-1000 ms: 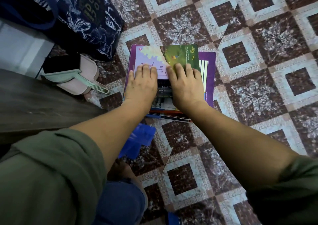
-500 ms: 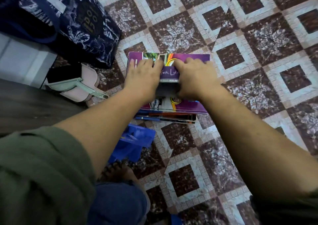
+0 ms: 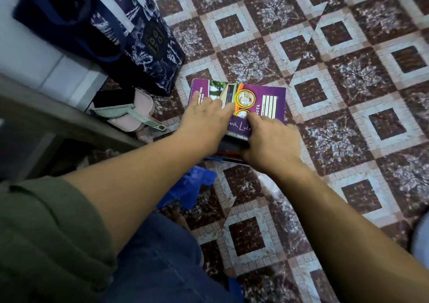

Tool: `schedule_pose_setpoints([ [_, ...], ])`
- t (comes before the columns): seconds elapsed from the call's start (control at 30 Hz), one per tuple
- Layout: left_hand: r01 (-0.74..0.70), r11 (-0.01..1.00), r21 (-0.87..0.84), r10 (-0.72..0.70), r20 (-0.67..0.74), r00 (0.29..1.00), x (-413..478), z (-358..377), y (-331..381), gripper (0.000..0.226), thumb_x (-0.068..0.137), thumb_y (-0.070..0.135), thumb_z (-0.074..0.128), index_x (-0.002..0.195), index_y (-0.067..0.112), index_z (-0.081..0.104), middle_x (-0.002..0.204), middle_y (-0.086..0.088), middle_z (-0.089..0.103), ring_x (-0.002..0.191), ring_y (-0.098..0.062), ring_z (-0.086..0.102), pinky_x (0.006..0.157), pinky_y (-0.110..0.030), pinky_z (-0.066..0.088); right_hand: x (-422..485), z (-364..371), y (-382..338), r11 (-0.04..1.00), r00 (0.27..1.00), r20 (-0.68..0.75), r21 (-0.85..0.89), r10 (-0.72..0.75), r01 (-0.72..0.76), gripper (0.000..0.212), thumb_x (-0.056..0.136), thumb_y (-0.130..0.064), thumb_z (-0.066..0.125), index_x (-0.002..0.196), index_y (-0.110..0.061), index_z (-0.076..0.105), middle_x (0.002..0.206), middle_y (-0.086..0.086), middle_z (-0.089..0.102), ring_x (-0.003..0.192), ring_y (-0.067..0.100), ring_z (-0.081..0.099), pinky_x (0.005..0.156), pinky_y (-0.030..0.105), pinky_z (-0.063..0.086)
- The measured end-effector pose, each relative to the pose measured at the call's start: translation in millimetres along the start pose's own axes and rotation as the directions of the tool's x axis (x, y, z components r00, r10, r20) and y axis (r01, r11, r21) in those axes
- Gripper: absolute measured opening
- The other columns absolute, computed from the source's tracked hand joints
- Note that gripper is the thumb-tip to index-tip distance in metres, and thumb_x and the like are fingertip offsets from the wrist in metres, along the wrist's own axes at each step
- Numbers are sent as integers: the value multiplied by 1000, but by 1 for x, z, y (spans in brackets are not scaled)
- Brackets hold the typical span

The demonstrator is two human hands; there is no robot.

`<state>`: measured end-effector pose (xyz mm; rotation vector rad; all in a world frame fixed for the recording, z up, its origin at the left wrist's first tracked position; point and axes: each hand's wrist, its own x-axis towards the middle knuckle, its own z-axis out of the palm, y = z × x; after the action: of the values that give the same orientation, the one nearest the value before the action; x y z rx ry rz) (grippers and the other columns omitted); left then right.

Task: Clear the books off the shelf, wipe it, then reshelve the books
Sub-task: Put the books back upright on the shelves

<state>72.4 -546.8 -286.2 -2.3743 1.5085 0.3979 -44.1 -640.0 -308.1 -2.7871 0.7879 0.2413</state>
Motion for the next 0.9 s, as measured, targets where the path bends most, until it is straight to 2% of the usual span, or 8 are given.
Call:
schedule_pose_setpoints([
  [0.07,1,998,56,-3,46,999,-19,-14,8,61,82,24,68,132,14,34,128,-9,48,125,-29,44,118,-50,16,-21,-6,-6,1000,1000,-5,30,-1,1,53,72,-47,72,111,-23,45,107,1,62,100,28,59,70,35,33],
  [0.17,-4,998,60,0,65,998,-54,-29,17,51,83,22,66,125,15,39,127,-7,52,122,-28,48,114,-46,23,-54,-22,-17,998,999,-26,53,-38,40,49,73,-48,70,107,-24,44,105,0,62,99,27,59,70,34,35],
  [0.33,98,995,31,-100,75,992,-132,-51,1,64,75,24,73,126,18,35,121,-6,53,115,-30,52,103,-47,33,-101,-50,-55,966,967,-151,124,-207,226,53,70,-54,67,113,-27,50,104,-2,63,97,27,60,76,37,43],
  [0.43,124,992,-22,-124,0,992,-183,-54,-20,59,75,35,73,120,21,37,117,-3,54,110,-29,55,95,-43,38,-126,-56,-84,931,897,-308,79,-317,356,63,69,-56,67,122,-24,54,106,-1,66,96,28,62,77,39,44],
  [0.53,149,981,-124,-155,-46,987,-232,-57,-37,51,74,41,75,103,27,36,102,3,52,97,-24,54,83,-38,37,-150,-56,-108,886,766,-516,28,-384,463,63,67,-54,76,118,-21,62,105,-2,69,90,26,65,72,38,45],
  [0.7,273,919,-283,-302,-64,951,-312,-54,-80,46,69,33,79,93,32,39,92,7,53,85,-17,52,69,-30,36,-161,-58,-136,663,585,-641,155,-497,732,73,68,-41,83,128,-11,55,122,5,61,110,23,58,93,35,47],
  [0.8,279,903,-327,-334,-125,934,-348,-49,-103,47,67,27,79,91,33,39,91,6,56,86,-20,55,71,-31,42,-159,-52,-167,498,612,-566,366,-552,787,97,64,-27,88,140,-13,31,132,5,48,119,19,50,102,27,41],
  [0.9,247,893,-376,-345,-221,912,-372,-43,-123,42,68,25,78,96,31,47,95,4,60,91,-23,57,82,-36,44,-155,-53,-196,396,604,-562,457,-565,796,92,62,-20,88,136,-18,32,127,0,50,112,16,53,97,32,45],
])
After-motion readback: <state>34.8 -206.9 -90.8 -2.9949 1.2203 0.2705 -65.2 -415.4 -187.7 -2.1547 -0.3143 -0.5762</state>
